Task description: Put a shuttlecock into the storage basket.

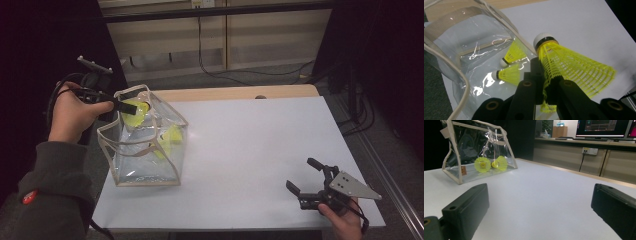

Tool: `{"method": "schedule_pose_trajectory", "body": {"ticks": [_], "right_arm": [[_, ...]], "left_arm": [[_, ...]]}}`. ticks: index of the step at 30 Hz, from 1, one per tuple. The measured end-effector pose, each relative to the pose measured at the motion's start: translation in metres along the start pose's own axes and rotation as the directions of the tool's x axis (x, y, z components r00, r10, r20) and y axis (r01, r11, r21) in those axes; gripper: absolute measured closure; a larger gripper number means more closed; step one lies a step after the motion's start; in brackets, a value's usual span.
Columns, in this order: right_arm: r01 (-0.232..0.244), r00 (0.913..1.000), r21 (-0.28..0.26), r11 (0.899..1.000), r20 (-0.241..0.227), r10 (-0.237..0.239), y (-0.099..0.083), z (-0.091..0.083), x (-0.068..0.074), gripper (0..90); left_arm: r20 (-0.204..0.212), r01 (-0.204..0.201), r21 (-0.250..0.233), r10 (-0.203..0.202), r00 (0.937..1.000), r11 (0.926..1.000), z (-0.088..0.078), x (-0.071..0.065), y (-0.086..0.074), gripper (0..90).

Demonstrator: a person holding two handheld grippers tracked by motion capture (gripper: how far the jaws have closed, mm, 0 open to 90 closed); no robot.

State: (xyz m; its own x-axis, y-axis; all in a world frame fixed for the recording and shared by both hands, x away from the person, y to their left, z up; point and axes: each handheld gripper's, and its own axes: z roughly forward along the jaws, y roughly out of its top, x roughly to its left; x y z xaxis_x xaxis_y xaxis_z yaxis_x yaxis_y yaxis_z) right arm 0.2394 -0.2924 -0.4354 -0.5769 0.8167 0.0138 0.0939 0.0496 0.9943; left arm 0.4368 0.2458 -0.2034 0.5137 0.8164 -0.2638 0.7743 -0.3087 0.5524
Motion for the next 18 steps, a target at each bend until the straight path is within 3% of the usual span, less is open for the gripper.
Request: {"method": "schedule_pose_trajectory", "body": {"ticks": [18], "right_arm": [[-0.003, 1.0000, 0.000, 1.000, 0.000, 0.003, -0.0002, 0.0004, 0.0003, 1.2]], "left_arm": [[-0.010, 0.008, -0.001, -0.008, 0.9999, 1.0000, -0.0019, 0.0059, -0.0030, 88.0]]}}
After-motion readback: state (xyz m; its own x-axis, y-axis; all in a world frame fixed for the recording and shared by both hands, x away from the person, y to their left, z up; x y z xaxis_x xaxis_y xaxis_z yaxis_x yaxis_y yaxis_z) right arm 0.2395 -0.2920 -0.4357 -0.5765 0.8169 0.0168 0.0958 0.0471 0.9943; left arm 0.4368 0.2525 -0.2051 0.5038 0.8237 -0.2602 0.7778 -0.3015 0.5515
